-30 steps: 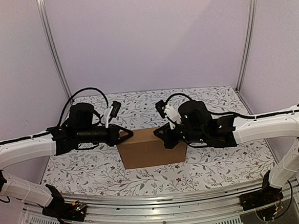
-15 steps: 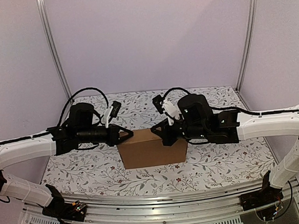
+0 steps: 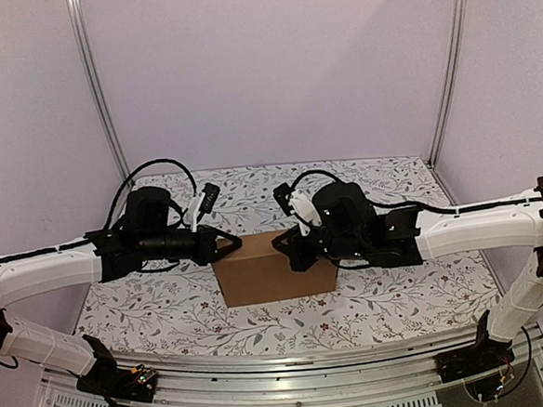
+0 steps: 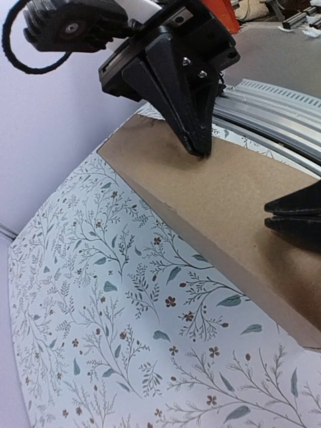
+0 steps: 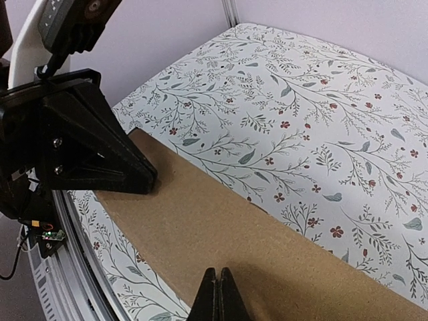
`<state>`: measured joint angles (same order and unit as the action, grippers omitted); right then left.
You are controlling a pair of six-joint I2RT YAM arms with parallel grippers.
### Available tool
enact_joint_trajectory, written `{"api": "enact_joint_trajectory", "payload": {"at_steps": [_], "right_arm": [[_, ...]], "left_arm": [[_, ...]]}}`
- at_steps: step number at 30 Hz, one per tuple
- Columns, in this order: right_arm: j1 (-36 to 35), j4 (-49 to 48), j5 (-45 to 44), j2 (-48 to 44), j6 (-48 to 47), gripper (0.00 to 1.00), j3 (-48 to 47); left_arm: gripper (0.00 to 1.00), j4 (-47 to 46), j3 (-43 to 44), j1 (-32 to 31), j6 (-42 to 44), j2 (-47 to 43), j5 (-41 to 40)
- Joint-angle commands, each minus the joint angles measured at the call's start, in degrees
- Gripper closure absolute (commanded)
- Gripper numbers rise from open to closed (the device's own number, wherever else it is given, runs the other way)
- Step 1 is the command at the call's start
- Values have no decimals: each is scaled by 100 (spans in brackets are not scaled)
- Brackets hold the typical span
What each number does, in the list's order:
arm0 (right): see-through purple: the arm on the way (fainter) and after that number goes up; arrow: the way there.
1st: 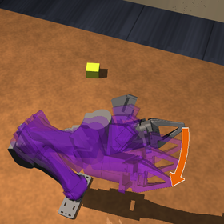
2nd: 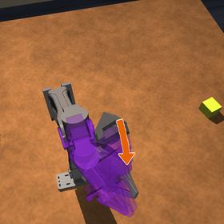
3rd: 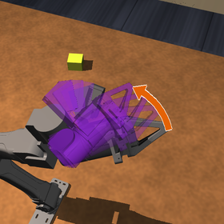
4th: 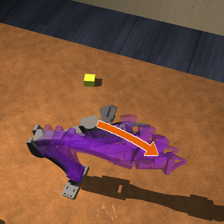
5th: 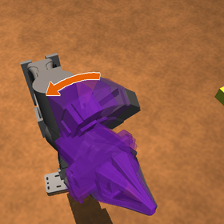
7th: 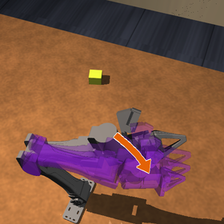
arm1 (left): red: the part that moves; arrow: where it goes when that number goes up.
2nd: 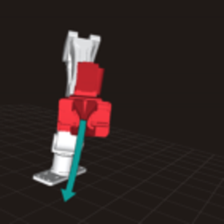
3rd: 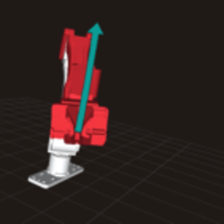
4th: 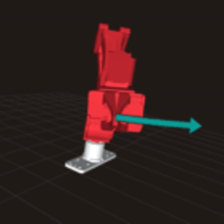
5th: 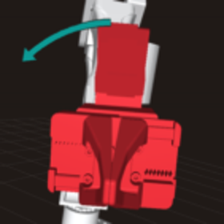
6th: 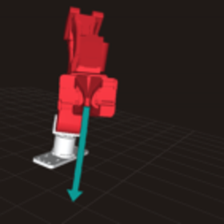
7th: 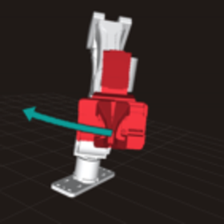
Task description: Fold the paper box
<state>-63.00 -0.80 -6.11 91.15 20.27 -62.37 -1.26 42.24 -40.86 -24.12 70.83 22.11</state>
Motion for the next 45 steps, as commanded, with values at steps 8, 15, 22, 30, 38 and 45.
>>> {"api": "enact_joint_trajectory", "payload": {"at_steps": [8, 15, 22, 30, 38, 45], "right_arm": [[-35, 1349, -417, -747, -226, 89, -160], [-33, 1831, -513, -1469, -300, 85, -116], [-263, 1821, -729, -2037, 151, 100, 536], [-988, 730, -1678, -1987, 1413, 100, 1886], [-1296, -465, -2542, -1251, 2932, 100, 2751], [-1296, -1375, -2752, -393, 3779, 100, 2837]], "left_arm": [[88, 1228, 443, 52, -108, -91, -240], [57, 1873, 1037, 59, 60, -556, -635], [1, 2558, 1377, 130, 276, -851, -1668], [2, 2183, 998, 704, -207, -549, -1435], [40, 1760, 896, 890, -342, 20, -983], [69, 1638, 933, 939, -376, 283, -772]]}}
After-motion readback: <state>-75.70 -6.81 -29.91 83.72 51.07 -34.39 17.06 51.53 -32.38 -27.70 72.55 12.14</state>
